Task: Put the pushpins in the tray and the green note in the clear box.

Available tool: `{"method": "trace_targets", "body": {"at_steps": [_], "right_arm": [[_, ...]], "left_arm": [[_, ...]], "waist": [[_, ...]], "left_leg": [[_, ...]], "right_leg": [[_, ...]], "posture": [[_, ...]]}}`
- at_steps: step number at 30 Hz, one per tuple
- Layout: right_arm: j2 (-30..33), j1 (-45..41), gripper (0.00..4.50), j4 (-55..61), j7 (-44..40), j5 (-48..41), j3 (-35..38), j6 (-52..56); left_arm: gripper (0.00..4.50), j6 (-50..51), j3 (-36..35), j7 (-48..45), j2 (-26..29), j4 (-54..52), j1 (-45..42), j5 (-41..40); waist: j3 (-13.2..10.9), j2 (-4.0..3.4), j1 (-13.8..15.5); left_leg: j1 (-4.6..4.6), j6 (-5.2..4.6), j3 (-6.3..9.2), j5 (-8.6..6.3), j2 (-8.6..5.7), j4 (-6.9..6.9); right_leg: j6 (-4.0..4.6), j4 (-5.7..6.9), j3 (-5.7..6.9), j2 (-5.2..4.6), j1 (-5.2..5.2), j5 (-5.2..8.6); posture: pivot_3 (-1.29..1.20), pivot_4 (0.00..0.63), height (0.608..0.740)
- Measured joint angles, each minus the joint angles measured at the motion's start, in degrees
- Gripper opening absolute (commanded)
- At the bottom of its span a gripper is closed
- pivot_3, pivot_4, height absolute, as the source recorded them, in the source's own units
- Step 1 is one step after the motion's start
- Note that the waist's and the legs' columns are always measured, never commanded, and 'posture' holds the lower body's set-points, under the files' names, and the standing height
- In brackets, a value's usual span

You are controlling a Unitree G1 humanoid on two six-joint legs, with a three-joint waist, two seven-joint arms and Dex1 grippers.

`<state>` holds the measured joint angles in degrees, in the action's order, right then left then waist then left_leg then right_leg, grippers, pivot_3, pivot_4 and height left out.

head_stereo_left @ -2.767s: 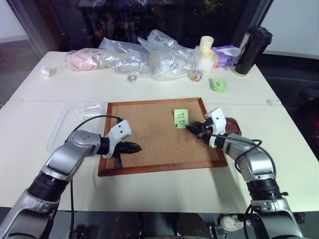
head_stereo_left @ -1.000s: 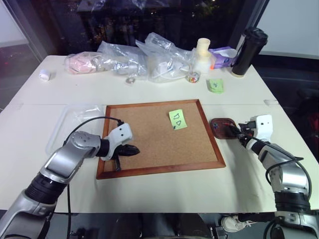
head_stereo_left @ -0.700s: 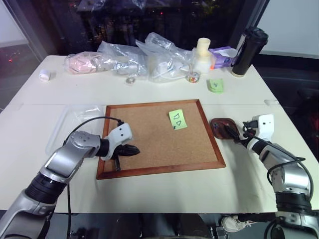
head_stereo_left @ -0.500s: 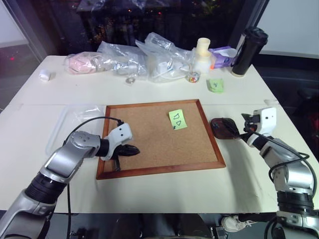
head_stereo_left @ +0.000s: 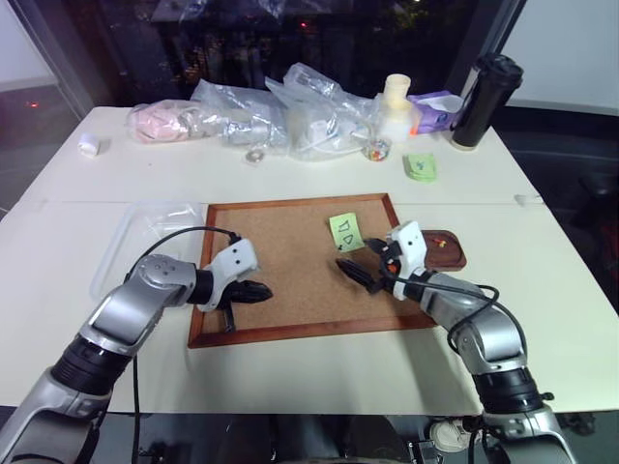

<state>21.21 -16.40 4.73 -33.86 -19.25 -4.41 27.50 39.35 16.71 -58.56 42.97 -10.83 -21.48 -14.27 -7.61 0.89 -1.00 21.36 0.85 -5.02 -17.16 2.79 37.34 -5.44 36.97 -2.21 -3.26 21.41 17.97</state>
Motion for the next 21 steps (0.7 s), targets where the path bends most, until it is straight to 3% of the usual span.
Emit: {"method": "trace_targets", "body": {"at_steps": [12, 15, 21], "right_arm": [[-2.5, -5.2, 4.48, -11.6, -2.4, 2.4, -1.8, -4.9], [-2.9, -6.6, 3.73, -14.5, -2.9, 3.4, -1.9, -6.7], [-3.5, -7.2, 0.83, -17.3, -4.3, 7.7, -4.3, -11.7]], "left_arm": [[0.00, 0.1, -0.1, 0.4, 0.2, -0.6, 0.4, 0.0], [0.00, 0.1, -0.1, 0.5, 0.2, -0.7, 0.5, 0.0], [0.00, 0.1, -0.1, 0.8, 0.5, -1.0, 0.8, 0.0]], "waist": [[0.0, 0.00, 0.0], [0.0, 0.01, -0.1], [0.1, 0.06, -0.2]], "left_leg": [[0.00, 0.00, -0.01, 0.00, 0.00, 0.00], [-0.01, 0.00, -0.02, 0.00, 0.00, 0.00], [-0.04, 0.00, -0.02, 0.00, 0.01, -0.02]], "right_leg": [[0.00, 0.00, 0.01, 0.00, 0.00, 0.00], [0.00, 0.00, 0.01, 0.00, -0.01, 0.00], [0.00, 0.00, 0.01, 0.00, -0.02, 0.00]], "posture": [[0.00, 0.150, 0.740], [0.00, 0.150, 0.740], [0.00, 0.150, 0.740]]}}
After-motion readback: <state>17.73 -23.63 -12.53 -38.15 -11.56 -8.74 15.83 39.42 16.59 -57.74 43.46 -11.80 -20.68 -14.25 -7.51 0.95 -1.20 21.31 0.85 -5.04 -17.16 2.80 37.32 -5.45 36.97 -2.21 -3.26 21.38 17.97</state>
